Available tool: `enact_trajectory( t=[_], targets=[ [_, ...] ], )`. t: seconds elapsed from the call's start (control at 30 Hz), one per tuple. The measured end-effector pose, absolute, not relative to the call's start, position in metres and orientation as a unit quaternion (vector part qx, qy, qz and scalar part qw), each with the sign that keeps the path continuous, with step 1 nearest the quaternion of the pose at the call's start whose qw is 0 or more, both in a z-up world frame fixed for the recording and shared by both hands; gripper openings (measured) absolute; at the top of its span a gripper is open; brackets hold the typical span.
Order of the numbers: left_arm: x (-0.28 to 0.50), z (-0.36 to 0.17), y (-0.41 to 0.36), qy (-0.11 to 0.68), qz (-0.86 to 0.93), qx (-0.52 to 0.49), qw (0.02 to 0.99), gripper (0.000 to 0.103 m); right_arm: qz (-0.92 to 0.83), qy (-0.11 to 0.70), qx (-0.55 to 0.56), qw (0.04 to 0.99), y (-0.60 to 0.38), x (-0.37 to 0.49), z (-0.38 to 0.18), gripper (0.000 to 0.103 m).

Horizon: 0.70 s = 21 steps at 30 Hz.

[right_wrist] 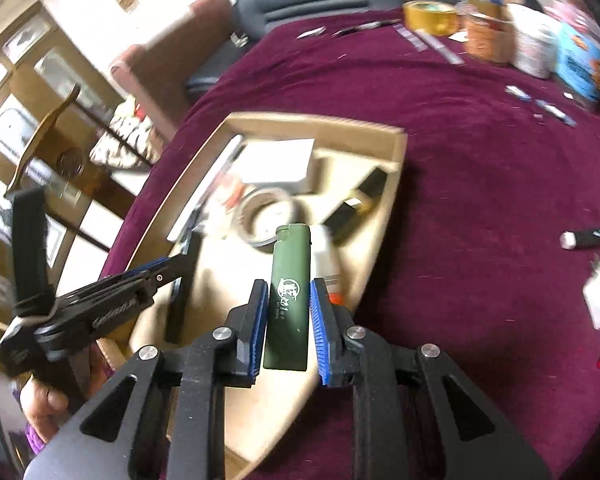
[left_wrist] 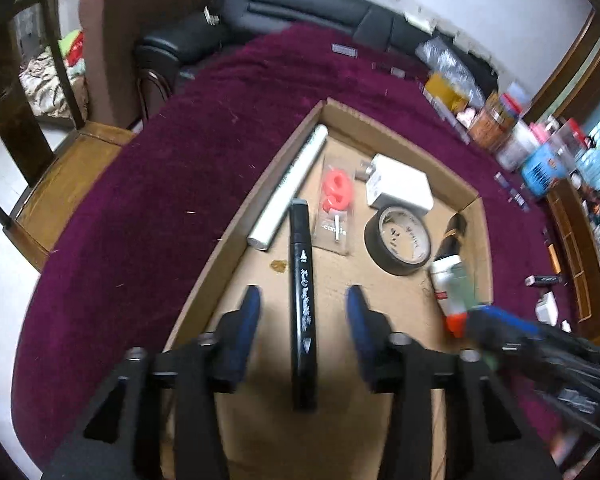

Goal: Organize rigid objects
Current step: 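Lower the marker into the box with the left gripper while the right grasps the green lighter, then lower the green lighter into the box and open the right gripper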

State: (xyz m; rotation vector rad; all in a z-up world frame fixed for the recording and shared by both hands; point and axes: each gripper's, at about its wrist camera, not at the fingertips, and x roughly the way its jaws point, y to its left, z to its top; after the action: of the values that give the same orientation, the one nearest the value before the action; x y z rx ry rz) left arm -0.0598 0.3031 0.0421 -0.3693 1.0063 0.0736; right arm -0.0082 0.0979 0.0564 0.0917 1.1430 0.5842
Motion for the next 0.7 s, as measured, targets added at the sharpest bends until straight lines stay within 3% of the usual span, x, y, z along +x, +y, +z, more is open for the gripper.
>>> enact_trajectory(
  t=[0.13,0.7],
  targets=[
    [-0.087,0.054,0.316,0.445,0.064,-0.175,0.876,0.057,0.289,0.549,0.017,0.784,0.127,-0.008,0.042,0.019],
    [-0.117,0.051,0.331,0.417,0.120,-0.165,0.886,0.058,0.285,0.532,-0.023,0.797,0.177,0.015,0.025,0.019]
  ],
)
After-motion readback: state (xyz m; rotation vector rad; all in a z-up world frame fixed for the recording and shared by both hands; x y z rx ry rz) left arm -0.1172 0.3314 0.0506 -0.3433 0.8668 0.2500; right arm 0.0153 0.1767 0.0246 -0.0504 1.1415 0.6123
